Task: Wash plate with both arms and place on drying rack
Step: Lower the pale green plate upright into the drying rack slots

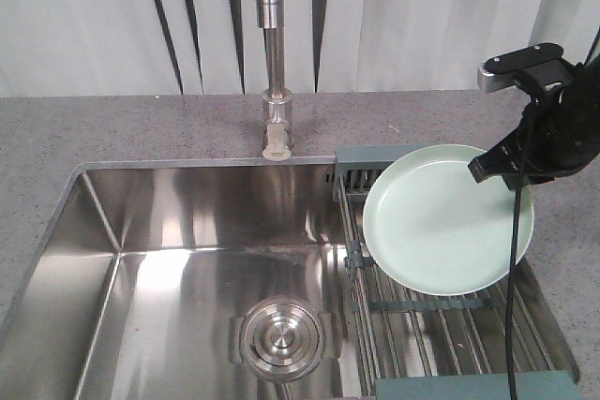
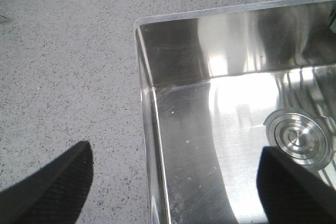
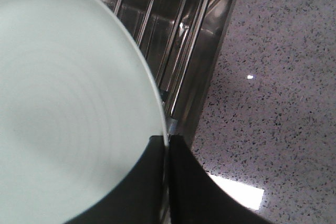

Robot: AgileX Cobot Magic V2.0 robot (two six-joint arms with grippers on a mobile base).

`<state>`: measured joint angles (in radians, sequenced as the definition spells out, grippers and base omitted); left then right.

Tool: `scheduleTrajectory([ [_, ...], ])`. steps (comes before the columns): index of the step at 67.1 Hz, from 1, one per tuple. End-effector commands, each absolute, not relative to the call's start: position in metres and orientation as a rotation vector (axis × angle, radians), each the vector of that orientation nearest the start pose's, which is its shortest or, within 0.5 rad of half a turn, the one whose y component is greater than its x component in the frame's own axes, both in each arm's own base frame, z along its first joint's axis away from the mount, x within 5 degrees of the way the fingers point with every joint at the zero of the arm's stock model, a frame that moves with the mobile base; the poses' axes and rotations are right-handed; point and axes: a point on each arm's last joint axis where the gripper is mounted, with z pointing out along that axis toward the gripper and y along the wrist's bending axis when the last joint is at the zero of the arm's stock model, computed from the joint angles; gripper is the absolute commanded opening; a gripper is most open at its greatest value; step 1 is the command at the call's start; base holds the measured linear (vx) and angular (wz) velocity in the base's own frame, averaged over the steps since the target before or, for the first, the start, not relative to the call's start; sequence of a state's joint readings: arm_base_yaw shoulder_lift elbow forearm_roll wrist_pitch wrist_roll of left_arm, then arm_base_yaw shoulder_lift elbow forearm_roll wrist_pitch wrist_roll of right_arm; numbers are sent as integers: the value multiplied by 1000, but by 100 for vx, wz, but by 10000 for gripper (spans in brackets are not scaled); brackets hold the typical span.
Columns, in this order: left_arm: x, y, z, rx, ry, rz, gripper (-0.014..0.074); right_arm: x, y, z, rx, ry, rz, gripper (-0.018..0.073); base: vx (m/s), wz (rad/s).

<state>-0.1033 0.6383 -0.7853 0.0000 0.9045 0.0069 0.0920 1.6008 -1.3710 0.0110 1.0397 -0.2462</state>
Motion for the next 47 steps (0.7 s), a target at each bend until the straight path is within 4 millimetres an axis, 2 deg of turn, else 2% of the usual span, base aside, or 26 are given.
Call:
scheduleTrajectory([
  [1, 109, -12, 357, 114, 2149, -62, 584, 332, 29, 322, -440, 2642, -50, -1, 0, 0],
  [47, 109, -12, 357, 114, 2149, -62, 584, 358, 28, 278, -479, 2735, -94, -1, 0, 0],
])
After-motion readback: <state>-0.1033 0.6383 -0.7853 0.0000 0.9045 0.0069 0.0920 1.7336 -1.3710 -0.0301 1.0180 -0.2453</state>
